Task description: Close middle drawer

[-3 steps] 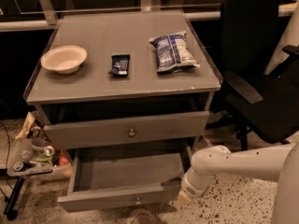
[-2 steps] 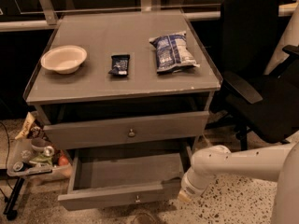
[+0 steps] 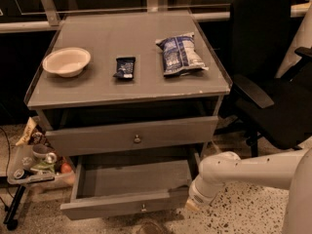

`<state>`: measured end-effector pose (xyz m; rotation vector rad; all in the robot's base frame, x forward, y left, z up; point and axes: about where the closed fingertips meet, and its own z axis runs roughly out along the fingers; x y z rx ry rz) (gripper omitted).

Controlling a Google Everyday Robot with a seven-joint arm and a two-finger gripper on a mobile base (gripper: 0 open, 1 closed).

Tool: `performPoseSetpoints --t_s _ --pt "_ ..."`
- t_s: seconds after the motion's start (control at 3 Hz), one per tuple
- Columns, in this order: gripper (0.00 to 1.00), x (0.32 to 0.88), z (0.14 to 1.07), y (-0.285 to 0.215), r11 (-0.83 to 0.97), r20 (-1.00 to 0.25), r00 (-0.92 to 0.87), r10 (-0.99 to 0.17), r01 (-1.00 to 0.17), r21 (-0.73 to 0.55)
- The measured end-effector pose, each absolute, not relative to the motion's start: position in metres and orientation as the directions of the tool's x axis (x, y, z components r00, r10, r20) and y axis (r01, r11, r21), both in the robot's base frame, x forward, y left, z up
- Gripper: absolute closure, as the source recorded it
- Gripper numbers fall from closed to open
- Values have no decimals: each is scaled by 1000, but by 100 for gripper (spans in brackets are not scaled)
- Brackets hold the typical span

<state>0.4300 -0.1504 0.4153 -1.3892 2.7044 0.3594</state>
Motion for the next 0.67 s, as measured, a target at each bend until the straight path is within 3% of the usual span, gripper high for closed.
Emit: performPoseSetpoints --t_s 0.33,0.67 --pt "12 430 415 -150 561 -177 -586 -791 -810 171" --pt "0 430 415 -150 561 -177 -586 -791 -810 171"
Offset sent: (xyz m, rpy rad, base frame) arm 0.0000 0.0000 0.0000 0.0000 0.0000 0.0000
